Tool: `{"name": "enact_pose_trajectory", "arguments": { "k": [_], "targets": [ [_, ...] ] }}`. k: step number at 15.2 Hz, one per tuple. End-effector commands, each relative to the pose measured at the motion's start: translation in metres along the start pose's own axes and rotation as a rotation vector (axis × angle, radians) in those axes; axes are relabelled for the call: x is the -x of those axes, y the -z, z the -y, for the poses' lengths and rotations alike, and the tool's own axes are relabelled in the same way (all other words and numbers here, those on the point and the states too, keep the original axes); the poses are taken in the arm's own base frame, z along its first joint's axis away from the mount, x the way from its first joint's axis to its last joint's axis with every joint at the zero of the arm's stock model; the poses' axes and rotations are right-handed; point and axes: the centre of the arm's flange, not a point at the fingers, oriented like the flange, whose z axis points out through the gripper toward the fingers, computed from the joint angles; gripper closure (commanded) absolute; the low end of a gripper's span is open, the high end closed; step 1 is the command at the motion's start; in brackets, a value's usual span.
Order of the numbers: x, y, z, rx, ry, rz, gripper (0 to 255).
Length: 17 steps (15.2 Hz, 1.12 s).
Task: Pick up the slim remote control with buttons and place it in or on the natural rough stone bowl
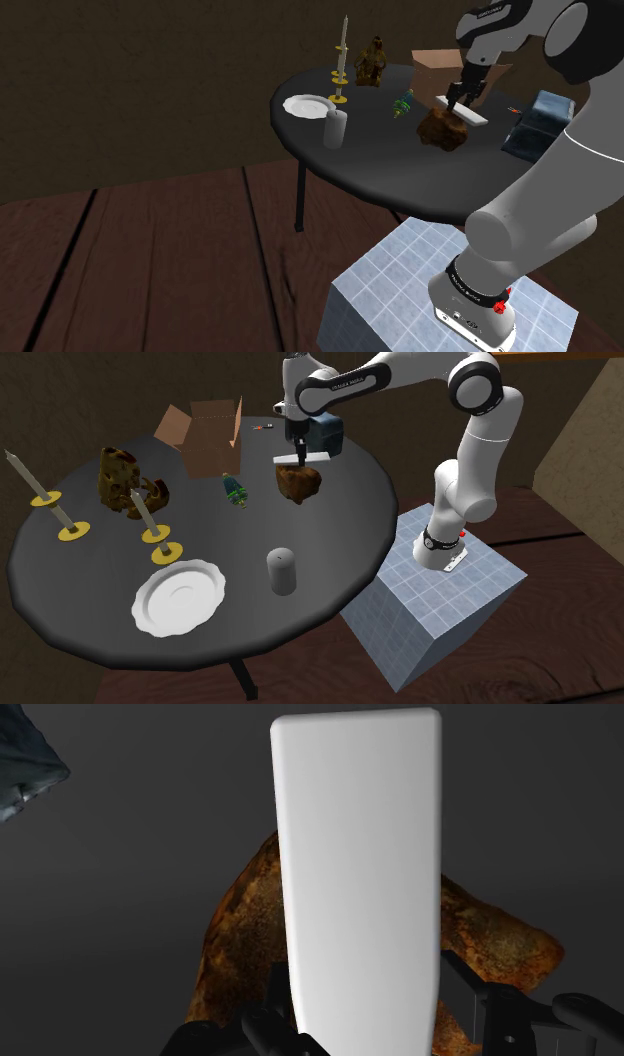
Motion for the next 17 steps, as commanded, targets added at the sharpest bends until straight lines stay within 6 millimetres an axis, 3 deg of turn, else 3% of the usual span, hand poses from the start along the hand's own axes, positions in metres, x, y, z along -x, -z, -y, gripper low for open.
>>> {"name": "enact_pose_trajectory", "arguments": {
  "k": [1,7,8,13,17],
  "targets": [
    [-0.001,-0.002,0.0,0.0,0.0,-0.001,255],
    [-0.001,-0.002,0.0,0.0,0.0,-0.001,255],
    [-0.001,-0.002,0.0,0.0,0.0,-0.001,0],
    [-0.001,-0.002,0.0,0.0,0.0,-0.001,0],
    [-0.001,0.048,0.0,0.0,0.0,-0.001,0]
  ]
}}
